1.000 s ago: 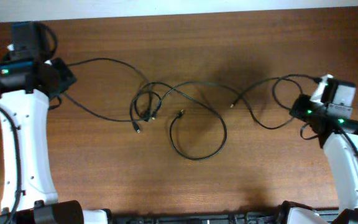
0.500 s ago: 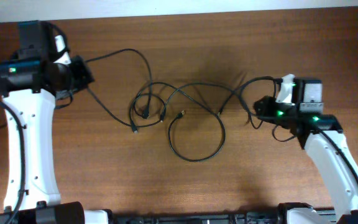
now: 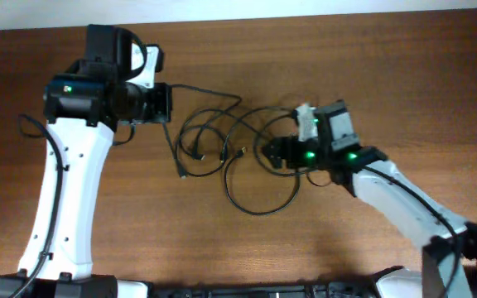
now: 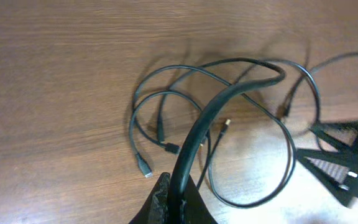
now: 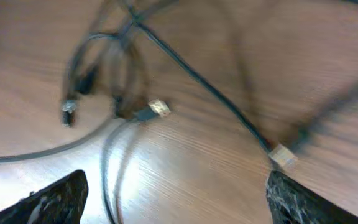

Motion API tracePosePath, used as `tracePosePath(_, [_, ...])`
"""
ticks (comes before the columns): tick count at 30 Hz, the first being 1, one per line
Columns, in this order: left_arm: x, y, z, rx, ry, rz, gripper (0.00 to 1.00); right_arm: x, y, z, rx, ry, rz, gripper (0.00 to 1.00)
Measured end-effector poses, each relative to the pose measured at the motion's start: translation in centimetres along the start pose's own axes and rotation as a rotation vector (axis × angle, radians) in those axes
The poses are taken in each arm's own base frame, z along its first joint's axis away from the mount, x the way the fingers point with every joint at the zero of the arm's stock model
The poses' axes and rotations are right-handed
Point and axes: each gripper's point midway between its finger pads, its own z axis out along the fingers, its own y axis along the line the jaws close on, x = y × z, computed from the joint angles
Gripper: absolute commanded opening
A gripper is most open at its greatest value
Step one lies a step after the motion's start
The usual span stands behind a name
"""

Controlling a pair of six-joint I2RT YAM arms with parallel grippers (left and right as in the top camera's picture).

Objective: Untangle cables

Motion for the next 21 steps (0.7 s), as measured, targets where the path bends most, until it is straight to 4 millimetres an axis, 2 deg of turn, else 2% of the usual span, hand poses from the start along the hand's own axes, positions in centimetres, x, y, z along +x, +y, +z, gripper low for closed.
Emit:
tracePosePath(4, [0.1,-1.1,0.1,0.022,0.002,0.046,0.00,-0.7,2.8,3.2,-0.091,-0.045,-0.096,0.91])
tracePosePath(6, [0.1,-1.3,0.2,0.025,0.002,0.051,0.00,-0.8,3.3,4.7,-0.117,-0.062,-0.123,0.93])
tracePosePath(8, [0.1,-1.4,0.2,0.028,0.002,0.053,0.00,-0.4,3.4,6.4,-0.134,-0.060,-0.125,0.99])
tracePosePath(12, [0.1,-1.4,0.2,0.028,0.003,0.065,0.00,1.2,2.4,7.7,-0.117,-0.001,-0.031,0.99])
tracePosePath(16, [0.1,-1.4,0.2,0.028,0.003,0.073,0.00,2.6,1.9,6.9,-0.079,0.063,0.040,0.98])
tracePosePath(18, [0.1,-1.4,0.2,0.028,0.003,0.074,0.00,2.7,2.2,5.1,-0.051,0.072,0.046,0.98])
tracePosePath(21, [0.1,-1.4,0.2,0.028,0.001,0.074,0.00,1.6,2.5,1.0,0.032,0.020,0.036,0.99])
